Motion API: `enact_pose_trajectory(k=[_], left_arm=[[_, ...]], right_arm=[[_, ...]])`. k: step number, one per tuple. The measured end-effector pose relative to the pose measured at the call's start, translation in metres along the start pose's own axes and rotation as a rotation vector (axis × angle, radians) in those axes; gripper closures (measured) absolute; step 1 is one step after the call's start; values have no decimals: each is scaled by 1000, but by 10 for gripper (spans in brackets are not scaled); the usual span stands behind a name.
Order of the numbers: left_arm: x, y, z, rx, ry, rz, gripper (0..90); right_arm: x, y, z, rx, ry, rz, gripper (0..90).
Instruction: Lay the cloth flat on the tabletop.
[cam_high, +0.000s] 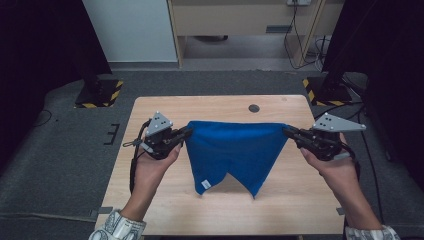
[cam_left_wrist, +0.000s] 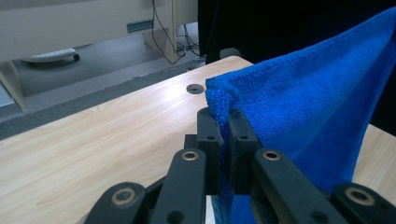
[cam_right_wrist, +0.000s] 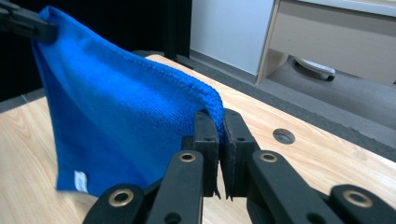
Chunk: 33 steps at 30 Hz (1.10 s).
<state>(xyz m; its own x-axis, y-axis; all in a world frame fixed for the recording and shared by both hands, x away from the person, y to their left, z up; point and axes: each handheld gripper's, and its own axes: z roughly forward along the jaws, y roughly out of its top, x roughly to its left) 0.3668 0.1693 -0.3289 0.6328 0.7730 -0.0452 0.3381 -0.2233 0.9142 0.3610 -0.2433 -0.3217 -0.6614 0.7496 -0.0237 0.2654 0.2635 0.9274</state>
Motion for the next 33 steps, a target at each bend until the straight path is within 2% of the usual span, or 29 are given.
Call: enact_pose_trajectory(k=[4, 5, 6, 7, 8, 9, 10, 11, 12, 13, 16, 18, 20, 22, 33], left_arm=[[10, -1, 19, 38, 13, 7, 851], [10, -1, 19, 38, 13, 7, 849], [16, -6, 33, 58, 11, 2, 848], [16, -6, 33, 58, 11, 2, 846], [22, -11, 47, 83, 22, 0, 844], [22, -11, 47, 83, 22, 0, 843], [26, -15, 55, 89, 25, -13, 842], [31, -20, 66, 97, 29, -28, 840], [31, -20, 66, 97, 29, -28, 837], [34, -24, 73, 94, 36, -35, 832], [45, -32, 90, 91, 39, -55, 829], [49, -34, 95, 98, 38, -64, 831], [57, -39, 105, 98, 49, -96, 833], [60, -41, 112, 104, 58, -109, 836], [70, -52, 136, 155, 108, -115, 841]], right_arm=[[-12, -2, 17, 55, 5, 6, 853], [-12, -2, 17, 55, 5, 6, 853], [-19, -10, 32, 89, -1, 4, 852], [-21, -13, 37, 92, 0, 7, 852], [-25, -17, 45, 101, 3, 14, 851], [-25, -17, 45, 101, 3, 14, 851], [-33, -24, 57, 102, 3, 30, 849], [-36, -27, 61, 99, 6, 36, 848], [-36, -27, 61, 99, 6, 36, 848], [-43, -34, 73, 105, -2, 54, 848], [-50, -40, 84, 114, -13, 72, 848], [-54, -45, 92, 132, -23, 72, 848], [-58, -50, 100, 148, -27, 78, 848], [-61, -53, 106, 157, -29, 98, 850], [-68, -64, 143, 197, -53, 118, 851]])
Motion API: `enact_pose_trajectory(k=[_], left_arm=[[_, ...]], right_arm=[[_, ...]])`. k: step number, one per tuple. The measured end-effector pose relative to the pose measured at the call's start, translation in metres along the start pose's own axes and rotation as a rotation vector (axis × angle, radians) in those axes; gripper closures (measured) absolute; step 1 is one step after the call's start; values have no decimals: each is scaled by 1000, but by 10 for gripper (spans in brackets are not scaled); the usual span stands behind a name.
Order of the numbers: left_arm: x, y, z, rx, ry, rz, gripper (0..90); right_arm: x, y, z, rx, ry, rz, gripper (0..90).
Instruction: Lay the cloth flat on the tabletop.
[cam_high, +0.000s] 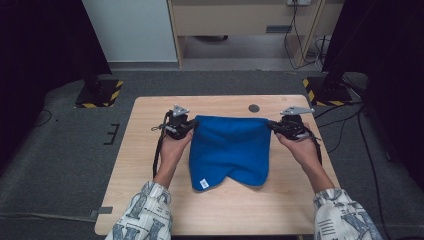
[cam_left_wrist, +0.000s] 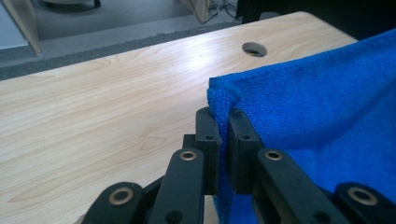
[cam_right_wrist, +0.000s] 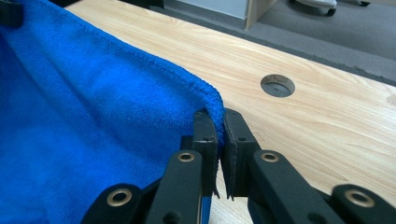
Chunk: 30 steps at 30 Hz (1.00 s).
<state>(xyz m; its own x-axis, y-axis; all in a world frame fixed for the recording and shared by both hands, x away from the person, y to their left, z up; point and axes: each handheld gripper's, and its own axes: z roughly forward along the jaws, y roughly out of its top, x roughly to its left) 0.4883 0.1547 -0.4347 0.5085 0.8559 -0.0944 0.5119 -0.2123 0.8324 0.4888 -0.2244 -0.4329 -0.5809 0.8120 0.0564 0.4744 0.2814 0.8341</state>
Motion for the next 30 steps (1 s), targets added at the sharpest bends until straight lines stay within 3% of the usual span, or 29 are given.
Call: enact_pose_trajectory(k=[8, 25, 27, 28, 30], left_arm=[[10, -7, 14, 39, 26, 4, 838], [38, -30, 58, 117, 29, -61, 822], [41, -32, 61, 109, 43, -53, 766], [41, -32, 60, 106, 47, -54, 705], [42, -32, 59, 88, 49, -59, 605]], right_arm=[[1, -9, 31, 48, -20, 11, 850], [-16, -17, 78, 124, -24, 56, 850], [-19, -18, 85, 126, -33, 53, 762], [-19, -17, 87, 121, -43, 56, 644], [-20, -15, 89, 121, -71, 67, 523]])
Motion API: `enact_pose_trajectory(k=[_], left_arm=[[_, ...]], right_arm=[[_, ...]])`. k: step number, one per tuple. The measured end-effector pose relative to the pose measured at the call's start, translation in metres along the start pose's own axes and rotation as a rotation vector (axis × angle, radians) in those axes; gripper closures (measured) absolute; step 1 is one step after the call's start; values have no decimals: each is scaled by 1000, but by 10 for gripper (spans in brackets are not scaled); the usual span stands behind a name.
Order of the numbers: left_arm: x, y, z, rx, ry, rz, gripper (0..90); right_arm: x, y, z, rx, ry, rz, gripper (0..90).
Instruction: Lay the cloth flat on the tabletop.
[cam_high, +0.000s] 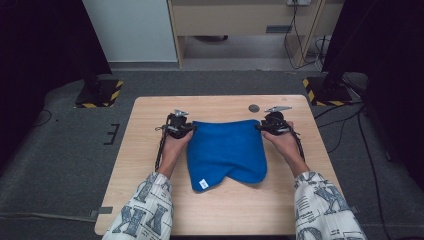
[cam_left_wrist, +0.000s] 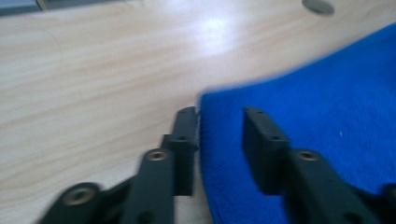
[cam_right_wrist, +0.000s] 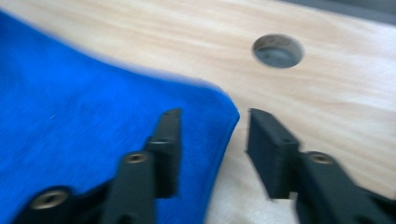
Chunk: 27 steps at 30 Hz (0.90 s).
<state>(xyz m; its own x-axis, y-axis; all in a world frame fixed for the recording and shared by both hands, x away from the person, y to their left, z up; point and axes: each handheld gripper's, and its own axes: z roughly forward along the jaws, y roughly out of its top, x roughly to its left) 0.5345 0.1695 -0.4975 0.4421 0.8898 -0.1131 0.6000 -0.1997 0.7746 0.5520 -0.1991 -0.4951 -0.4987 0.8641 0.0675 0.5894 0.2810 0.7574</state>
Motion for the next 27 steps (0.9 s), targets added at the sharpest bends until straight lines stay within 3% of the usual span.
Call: enact_pose_trajectory(k=[2, 6, 11, 15, 20, 21, 24, 27], left_arm=[[3, 2, -4, -56, 7, -6, 489], [4, 6, -14, -91, 12, -1, 385], [-3, 9, -22, -64, -16, 24, 339], [-11, 9, -28, -74, -39, 43, 307], [-19, 5, -38, -70, -51, 58, 269], [-23, -2, -43, -73, -53, 58, 264], [-27, -12, -52, -78, -45, 67, 253], [-30, -29, -67, -91, -80, 75, 232]], right_arm=[[1, 2, -1, -26, -32, 2, 408], [6, 6, -4, -30, -57, -14, 289], [14, 9, -13, -32, -19, -22, 247], [20, 7, -21, -39, 12, -42, 210], [25, 2, -33, -49, 33, -51, 285], [28, -5, -40, -49, 59, -54, 338], [32, -11, -46, -45, 59, -61, 371], [41, -28, -58, -68, 80, -54, 421]])
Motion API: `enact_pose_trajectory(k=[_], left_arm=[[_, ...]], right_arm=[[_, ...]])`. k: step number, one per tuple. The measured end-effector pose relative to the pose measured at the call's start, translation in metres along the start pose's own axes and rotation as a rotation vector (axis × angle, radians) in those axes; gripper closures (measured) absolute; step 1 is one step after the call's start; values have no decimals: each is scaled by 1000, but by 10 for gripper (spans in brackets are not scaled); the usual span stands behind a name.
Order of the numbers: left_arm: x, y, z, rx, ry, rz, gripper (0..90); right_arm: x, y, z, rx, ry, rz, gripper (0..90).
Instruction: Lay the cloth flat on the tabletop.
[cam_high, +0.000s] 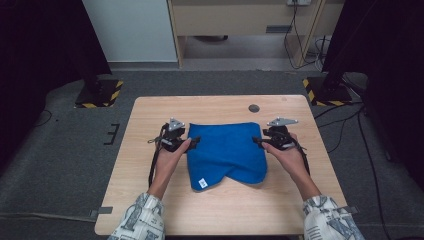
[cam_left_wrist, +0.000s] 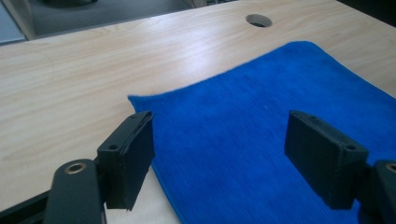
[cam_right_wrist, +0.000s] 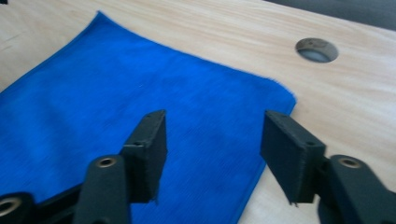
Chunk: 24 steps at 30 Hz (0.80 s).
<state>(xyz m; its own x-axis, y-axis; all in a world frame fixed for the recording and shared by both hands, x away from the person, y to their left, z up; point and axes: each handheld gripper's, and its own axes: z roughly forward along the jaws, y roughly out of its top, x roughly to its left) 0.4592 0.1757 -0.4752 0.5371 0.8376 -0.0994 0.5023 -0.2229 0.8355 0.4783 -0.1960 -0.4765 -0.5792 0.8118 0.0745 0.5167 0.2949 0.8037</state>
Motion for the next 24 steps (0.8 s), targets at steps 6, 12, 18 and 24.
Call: enact_pose_trajectory(k=[6, 12, 18, 24], left_arm=[[-10, -16, -15, 30, -37, 52, 220], [-28, -40, -33, 38, -40, 74, 223], [-45, -69, -54, 100, -9, 109, 187], [-57, -76, -63, 100, -14, 100, 225]], right_arm=[[11, -26, -9, 20, -1, -11, 484], [24, -45, -19, 11, 28, -19, 560], [41, -60, -38, 17, 48, -39, 596], [47, -80, -64, 11, 74, -31, 675]])
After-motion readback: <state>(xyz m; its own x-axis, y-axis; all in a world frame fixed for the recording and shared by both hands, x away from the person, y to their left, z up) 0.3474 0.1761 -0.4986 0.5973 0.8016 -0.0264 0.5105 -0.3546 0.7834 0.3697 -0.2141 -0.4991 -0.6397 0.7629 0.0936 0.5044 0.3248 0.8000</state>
